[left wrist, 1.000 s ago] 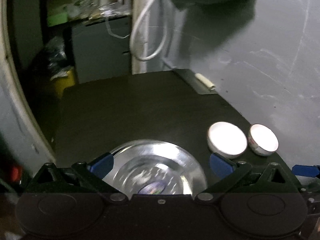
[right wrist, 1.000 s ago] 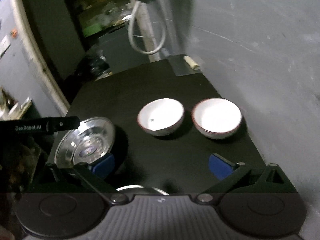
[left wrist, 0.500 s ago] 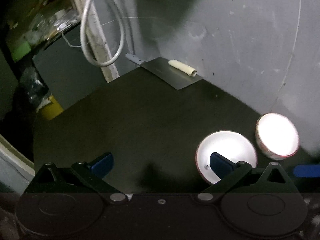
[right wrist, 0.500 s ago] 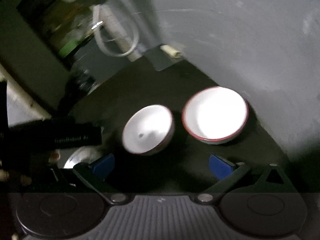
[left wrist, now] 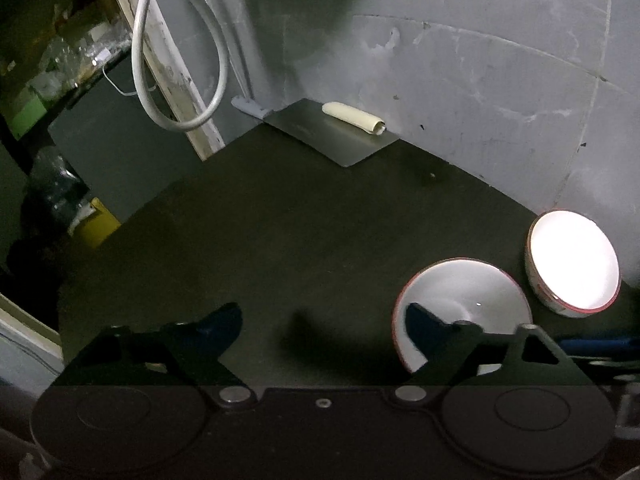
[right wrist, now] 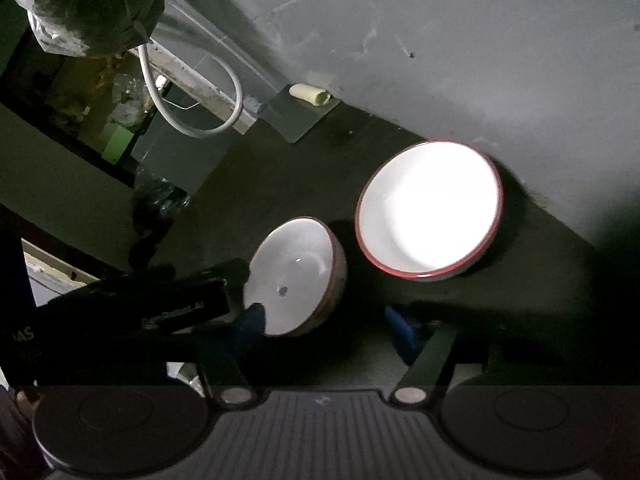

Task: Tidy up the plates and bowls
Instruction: 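Move both grippers to the larger red-rimmed white bowl and grasp its rim, then lift the white bowl and carry it toward the deep steel bowl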

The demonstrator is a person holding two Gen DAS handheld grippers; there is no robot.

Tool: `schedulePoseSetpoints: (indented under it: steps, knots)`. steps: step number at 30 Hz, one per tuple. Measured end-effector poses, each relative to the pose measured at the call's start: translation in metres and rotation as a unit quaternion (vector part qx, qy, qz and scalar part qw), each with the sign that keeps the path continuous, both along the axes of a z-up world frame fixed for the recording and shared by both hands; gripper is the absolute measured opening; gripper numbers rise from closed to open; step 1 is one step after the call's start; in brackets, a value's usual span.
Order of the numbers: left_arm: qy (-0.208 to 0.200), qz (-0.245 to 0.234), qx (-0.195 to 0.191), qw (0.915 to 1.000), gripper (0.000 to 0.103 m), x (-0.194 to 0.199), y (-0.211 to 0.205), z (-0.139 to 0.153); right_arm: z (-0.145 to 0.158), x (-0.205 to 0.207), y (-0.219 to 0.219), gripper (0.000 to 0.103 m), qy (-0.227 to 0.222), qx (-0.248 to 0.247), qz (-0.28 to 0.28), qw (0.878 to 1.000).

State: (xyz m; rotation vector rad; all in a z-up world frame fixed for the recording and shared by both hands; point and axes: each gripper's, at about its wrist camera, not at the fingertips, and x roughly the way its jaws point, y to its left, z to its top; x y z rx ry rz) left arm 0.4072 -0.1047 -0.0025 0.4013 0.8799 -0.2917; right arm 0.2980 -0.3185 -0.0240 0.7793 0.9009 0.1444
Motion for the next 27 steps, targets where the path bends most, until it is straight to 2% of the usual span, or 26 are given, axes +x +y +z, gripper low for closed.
schedulePoseSetpoints:
  steps: [1,3,6,9,16,20,27]
  knots:
    - [0.008,-0.001,-0.008,0.9999,0.075,0.0,0.0,-0.001,0.002,-0.002,0.001,0.065,0.001,0.0,0.005,1.0]
    - [0.027,-0.003,-0.027,0.9993,0.048,0.002,-0.001,-0.003,-0.002,0.003,0.003,0.06,0.003,0.004,0.022,1.0]
    - [0.057,0.003,-0.055,0.9968,0.032,0.002,-0.003,-0.008,-0.005,0.003,0.003,0.052,0.0,0.008,0.029,1.0]
    - [0.067,0.003,-0.059,0.996,0.023,0.0,-0.005,-0.013,-0.006,0.004,0.002,0.046,-0.005,0.01,0.032,0.999]
    - [0.093,0.015,-0.087,0.9917,0.014,0.001,-0.004,-0.02,-0.011,0.006,0.002,0.039,-0.005,0.011,0.031,0.999]
    - [0.094,0.016,-0.093,0.9911,0.011,-0.001,-0.003,-0.019,-0.012,0.007,0.002,0.033,-0.008,0.012,0.036,0.999]
    - [0.085,0.011,-0.104,0.9908,0.01,-0.01,0.003,-0.012,-0.009,0.005,0.002,0.032,-0.019,0.009,0.067,0.998]
